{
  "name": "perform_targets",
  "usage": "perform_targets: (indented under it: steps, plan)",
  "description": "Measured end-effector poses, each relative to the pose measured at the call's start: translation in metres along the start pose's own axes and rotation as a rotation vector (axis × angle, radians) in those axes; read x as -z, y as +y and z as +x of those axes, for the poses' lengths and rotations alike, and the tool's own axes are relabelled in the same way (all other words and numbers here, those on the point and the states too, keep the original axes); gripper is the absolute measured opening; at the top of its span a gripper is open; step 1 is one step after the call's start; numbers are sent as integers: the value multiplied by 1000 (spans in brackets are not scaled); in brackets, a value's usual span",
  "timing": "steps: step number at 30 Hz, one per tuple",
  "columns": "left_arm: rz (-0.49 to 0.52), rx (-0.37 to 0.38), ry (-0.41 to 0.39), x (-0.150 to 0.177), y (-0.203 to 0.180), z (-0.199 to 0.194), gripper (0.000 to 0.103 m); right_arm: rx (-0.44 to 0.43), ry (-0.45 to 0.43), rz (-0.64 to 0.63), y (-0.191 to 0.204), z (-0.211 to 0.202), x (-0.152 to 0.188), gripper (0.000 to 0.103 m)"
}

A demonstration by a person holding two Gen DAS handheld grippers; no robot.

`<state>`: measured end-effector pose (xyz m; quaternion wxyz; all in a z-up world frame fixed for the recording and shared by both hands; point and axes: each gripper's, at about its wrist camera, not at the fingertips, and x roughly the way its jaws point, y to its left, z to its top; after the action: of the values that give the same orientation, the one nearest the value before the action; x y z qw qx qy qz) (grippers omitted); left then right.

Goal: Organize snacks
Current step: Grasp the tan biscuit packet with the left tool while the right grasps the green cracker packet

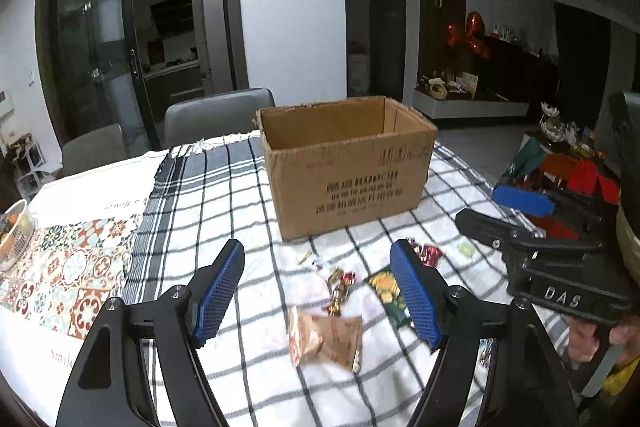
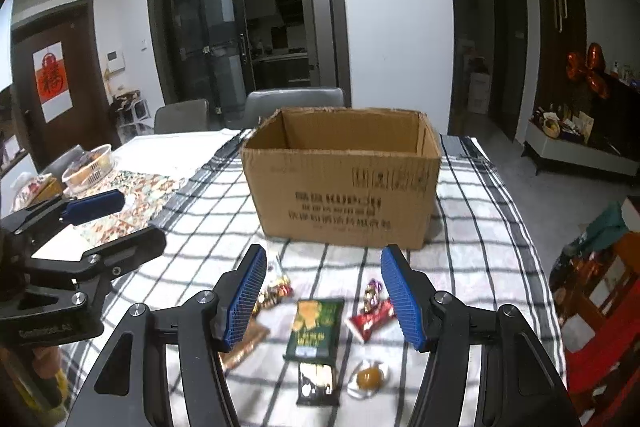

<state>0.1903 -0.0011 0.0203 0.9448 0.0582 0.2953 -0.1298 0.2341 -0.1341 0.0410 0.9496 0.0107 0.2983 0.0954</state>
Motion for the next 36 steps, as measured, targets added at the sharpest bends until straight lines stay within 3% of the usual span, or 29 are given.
perform_targets:
  steps: [9, 15, 22, 36]
  plan:
    - [10, 20, 44, 48, -5, 2, 76, 8, 42, -9, 5, -4, 35, 60]
    - [1, 41, 114, 67, 1, 21, 76, -7, 125, -12, 11, 14, 56, 60]
    - [-19, 66, 194, 76, 9, 51, 76, -13, 232, -5, 10, 52, 65, 60]
    - [-84, 123, 326, 84, 17, 109, 76, -18, 333, -9, 7, 106, 59, 60]
